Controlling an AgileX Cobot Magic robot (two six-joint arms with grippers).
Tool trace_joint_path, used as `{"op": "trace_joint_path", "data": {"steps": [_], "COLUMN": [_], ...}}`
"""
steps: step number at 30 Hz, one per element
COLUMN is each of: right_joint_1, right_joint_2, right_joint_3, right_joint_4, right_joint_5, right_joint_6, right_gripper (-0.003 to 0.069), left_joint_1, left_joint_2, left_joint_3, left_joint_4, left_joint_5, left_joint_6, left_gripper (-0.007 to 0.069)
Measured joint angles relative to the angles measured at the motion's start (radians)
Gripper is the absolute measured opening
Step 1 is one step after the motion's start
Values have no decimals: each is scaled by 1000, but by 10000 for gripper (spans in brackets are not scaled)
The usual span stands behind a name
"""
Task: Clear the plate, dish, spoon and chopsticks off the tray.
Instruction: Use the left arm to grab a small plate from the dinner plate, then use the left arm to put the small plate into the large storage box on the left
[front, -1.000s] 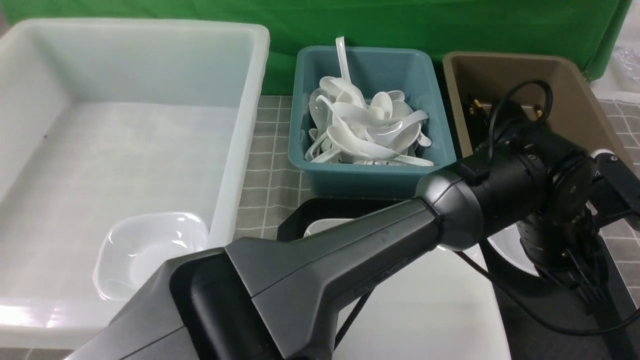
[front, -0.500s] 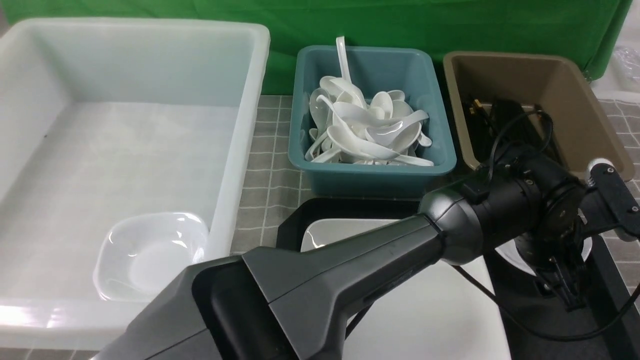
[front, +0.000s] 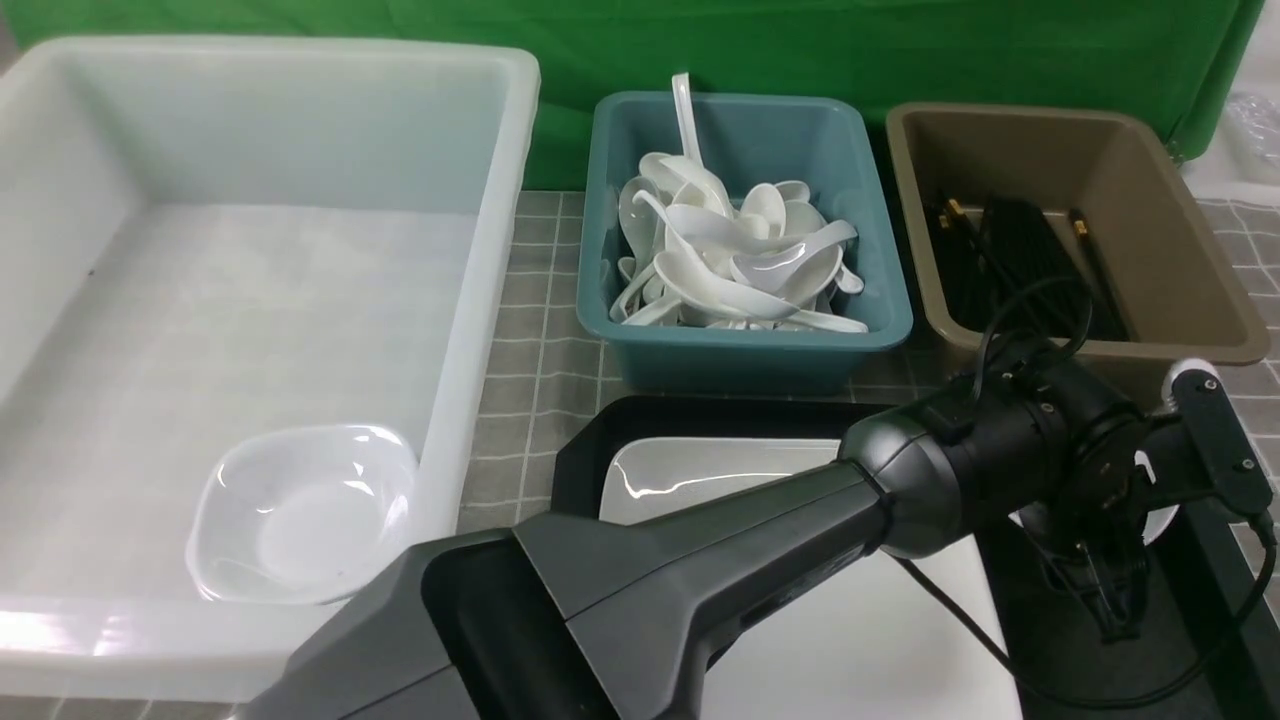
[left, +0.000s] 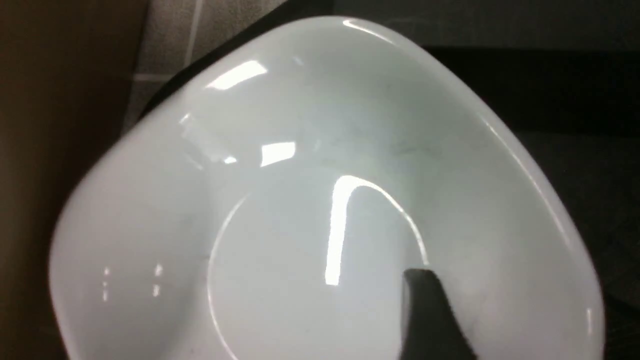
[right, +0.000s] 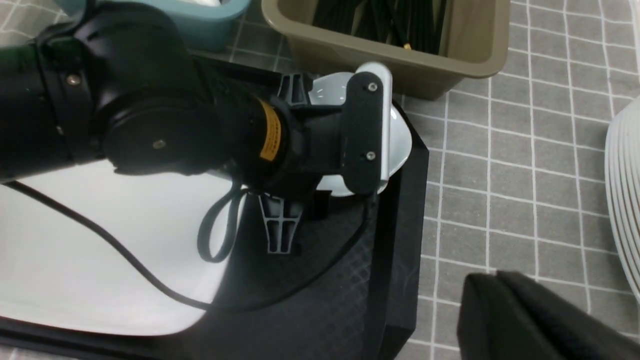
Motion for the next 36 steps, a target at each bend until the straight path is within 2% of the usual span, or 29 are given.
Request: {"op": "trace_joint_path", "data": {"steps": [1, 2, 4, 12, 20, 27, 30, 36], "right_joint_1": [0, 0, 0, 0, 0, 0, 0, 0], "right_joint_2": [0, 0, 0, 0, 1, 1, 1, 38], "right_joint_3": [0, 0, 0, 0, -50, -150, -168, -171], "right_joint_4": [0, 0, 0, 0, -1, -1, 11, 103], "right_joint_5": [0, 0, 0, -7, -61, -69, -79, -119], "right_joint_6": [-6, -7, -17, -21, -21, -16, -14, -20], "right_gripper": [28, 28, 28, 28, 29, 29, 29, 29], "left_joint_1": [0, 0, 0, -1, -1, -1, 0, 51], "left_joint_2": [0, 0, -1, -63, -168, -304, -376, -544], "left_joint_3": [0, 0, -2, -3, -2, -2, -2, -1], "left_joint_4": [2, 1, 12, 18, 3, 7, 41, 239], "left_joint_5": [1, 1, -12, 40, 195, 249, 310, 396], "left_joint_6": [2, 3, 7, -30, -86, -91, -115, -219], "left_gripper": [219, 219, 146, 40, 26, 26, 26, 26]}}
